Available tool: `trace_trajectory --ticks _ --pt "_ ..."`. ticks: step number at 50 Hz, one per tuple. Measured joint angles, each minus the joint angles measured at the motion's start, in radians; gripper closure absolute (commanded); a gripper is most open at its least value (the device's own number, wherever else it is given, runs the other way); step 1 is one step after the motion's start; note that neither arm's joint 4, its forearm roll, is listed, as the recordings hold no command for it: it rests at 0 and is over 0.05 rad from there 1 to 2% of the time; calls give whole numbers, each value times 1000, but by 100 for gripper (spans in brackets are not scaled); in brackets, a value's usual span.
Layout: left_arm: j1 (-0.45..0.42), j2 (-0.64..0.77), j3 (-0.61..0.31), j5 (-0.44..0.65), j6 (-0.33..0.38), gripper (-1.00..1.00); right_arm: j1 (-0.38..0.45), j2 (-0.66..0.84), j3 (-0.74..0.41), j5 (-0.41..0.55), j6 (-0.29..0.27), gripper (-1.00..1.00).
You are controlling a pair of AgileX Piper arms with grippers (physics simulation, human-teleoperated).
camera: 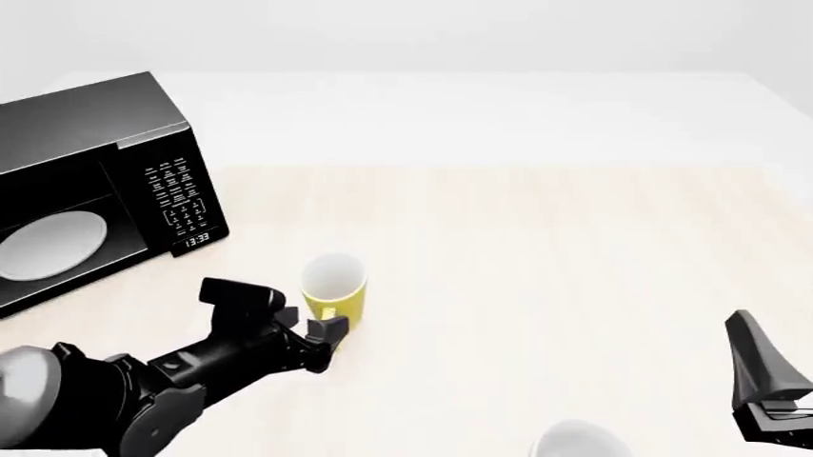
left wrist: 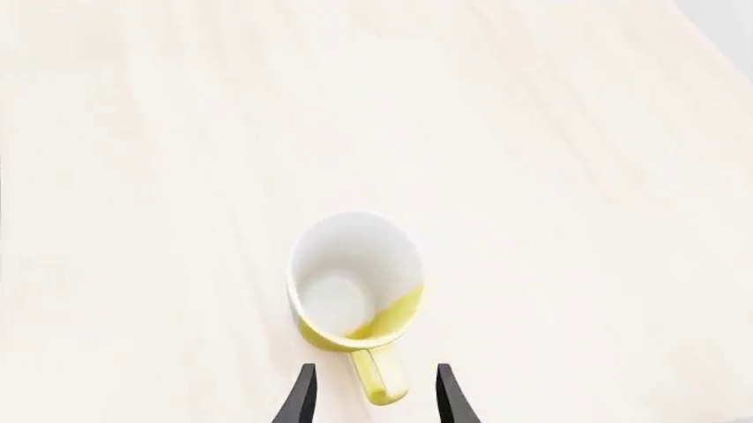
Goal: Put the yellow and white mug in the microwave and close it.
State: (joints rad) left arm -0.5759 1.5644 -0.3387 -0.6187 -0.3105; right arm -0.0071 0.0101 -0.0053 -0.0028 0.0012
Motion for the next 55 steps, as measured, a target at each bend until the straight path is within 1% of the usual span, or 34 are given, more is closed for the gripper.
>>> trace_trajectory --ticks 27,28,38,48,55 --pt "-19 149 -15 -63 -61 -100 0 0 0 0 0 -100" --pt "-21 153 -15 -65 -63 100 0 0 0 0 0 -100" --pt "-25 143 -10 -77 -80 100 -1 0 0 0 0 -100" --pt "-16 99 13 -70 -66 100 -1 0 0 0 0 -100" --pt "-8 45 38 -53 -49 100 -1 1 0 0 0 -100"
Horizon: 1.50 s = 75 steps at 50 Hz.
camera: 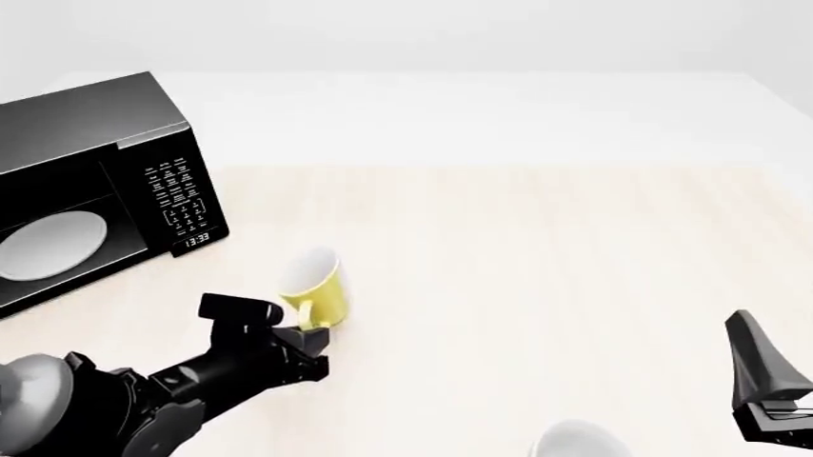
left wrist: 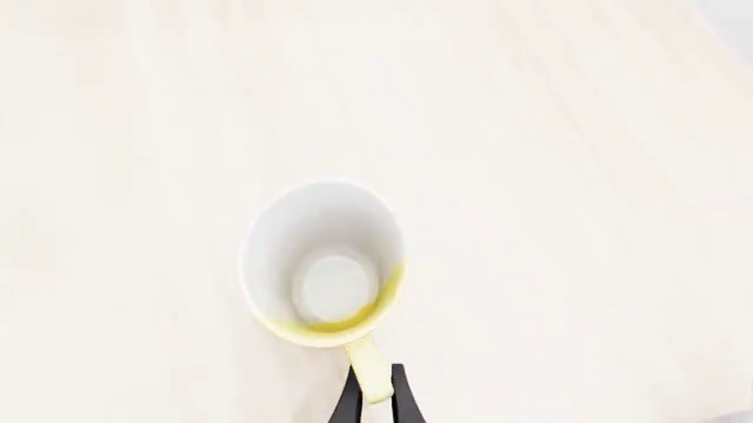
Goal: Put the yellow and white mug in the microwave and close it.
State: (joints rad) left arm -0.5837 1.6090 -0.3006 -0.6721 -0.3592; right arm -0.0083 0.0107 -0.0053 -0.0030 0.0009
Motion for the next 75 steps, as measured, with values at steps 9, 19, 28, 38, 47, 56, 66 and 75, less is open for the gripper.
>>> trace_trajectory --ticks 9,19,28,38,47,56,66,75 --pt "24 -83 29 31 30 100 0 0 0 0 0 -100" --pt "86 -179 58 69 79 100 0 0 0 0 0 -100" --pt "165 -267 83 107 131 100 -1 0 0 0 0 -100" --pt "259 -349 108 145 180 100 -1 0 0 0 0 -100" --pt "350 -396 126 162 217 100 -1 0 0 0 0 -100" --pt "423 -417 134 168 245 100 -1 0 0 0 0 -100" --pt "503 -410 129 160 266 100 -1 1 0 0 0 -100" --pt "573 -389 121 141 283 100 -2 1 0 0 0 -100"
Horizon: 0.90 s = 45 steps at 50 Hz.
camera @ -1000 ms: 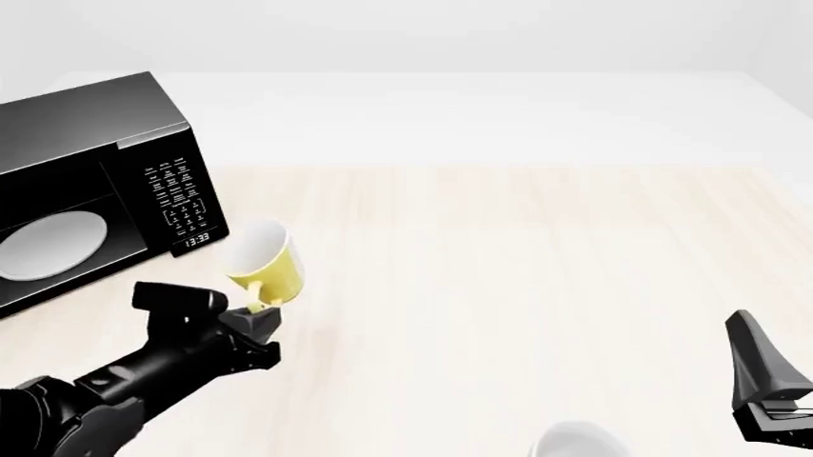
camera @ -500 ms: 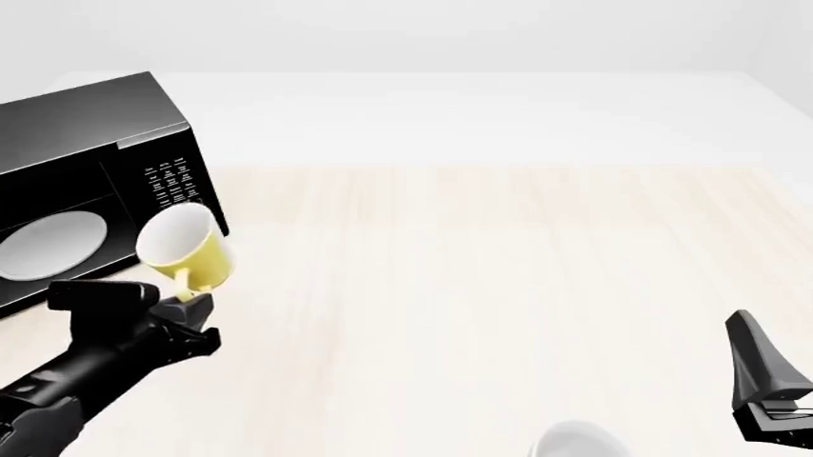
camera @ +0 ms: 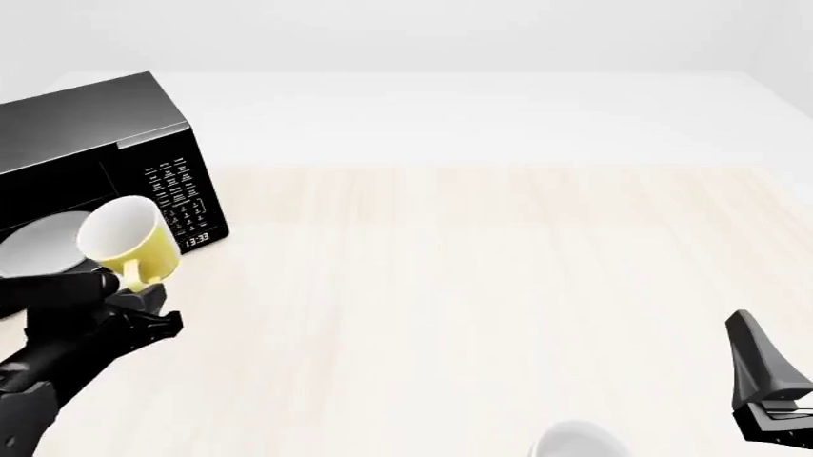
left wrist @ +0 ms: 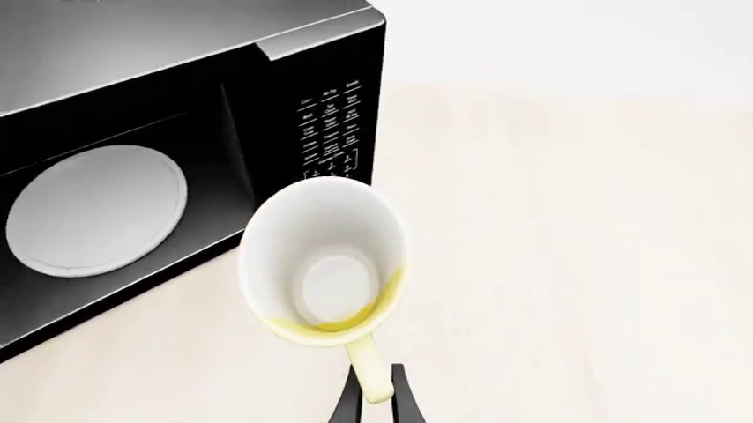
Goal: Put the yellow and white mug in the microwave and close it.
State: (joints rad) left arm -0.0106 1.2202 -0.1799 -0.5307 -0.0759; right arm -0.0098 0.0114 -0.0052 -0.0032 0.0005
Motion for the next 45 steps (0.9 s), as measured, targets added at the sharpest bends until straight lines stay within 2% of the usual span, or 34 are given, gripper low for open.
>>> trace_trajectory --ticks 21,45 --pt "148 105 -42 -67 31 100 0 0 0 0 0 -100" --pt "231 245 -120 -111 41 100 0 0 0 0 0 -100"
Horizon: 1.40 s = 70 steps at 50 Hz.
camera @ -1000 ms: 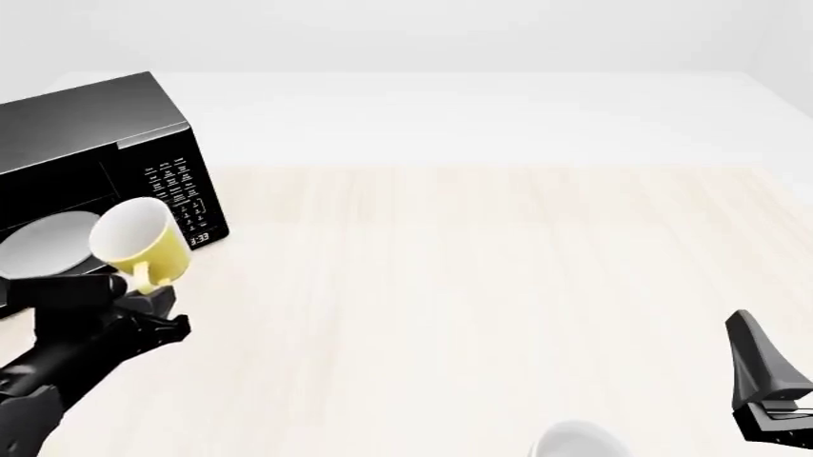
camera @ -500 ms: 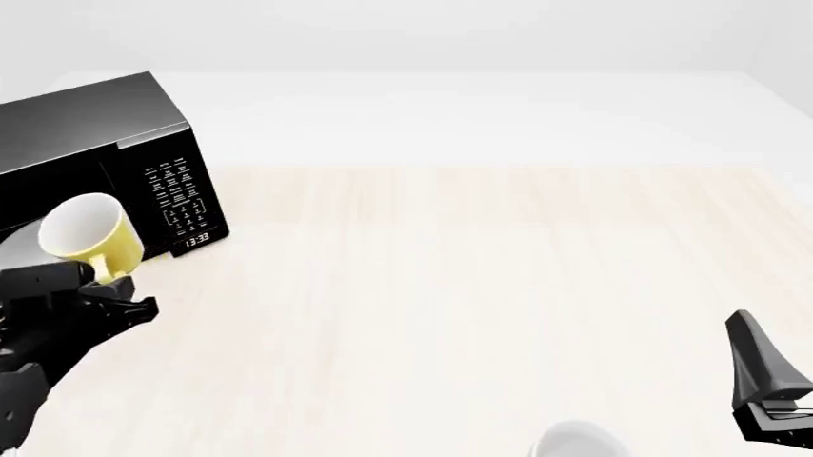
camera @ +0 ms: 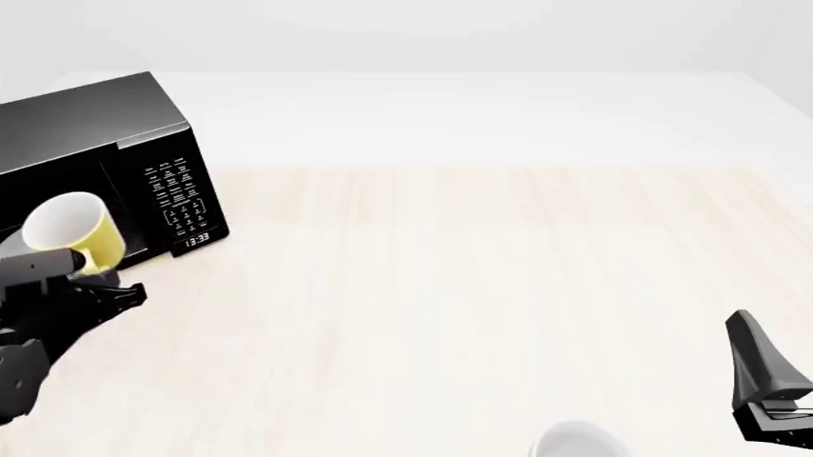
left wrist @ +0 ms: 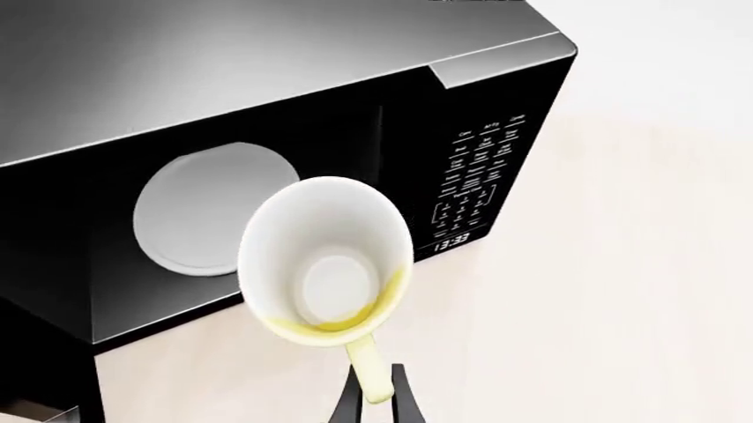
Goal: Put the yellow and white mug in the microwave and close it.
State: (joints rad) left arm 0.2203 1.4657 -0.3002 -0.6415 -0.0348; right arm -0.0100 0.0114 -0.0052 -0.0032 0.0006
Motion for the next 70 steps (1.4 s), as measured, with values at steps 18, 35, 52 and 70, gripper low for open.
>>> trace_trajectory --ticks 18,35,52,70 --pt "55 94 -56 -26 9 100 0 0 0 0 0 -100" --pt "100 147 -98 -41 15 100 0 0 0 0 0 -100" --pt "135 183 -155 -32 15 100 0 0 0 0 0 -100" --pt "163 239 -249 -8 13 100 0 0 0 0 0 -100"
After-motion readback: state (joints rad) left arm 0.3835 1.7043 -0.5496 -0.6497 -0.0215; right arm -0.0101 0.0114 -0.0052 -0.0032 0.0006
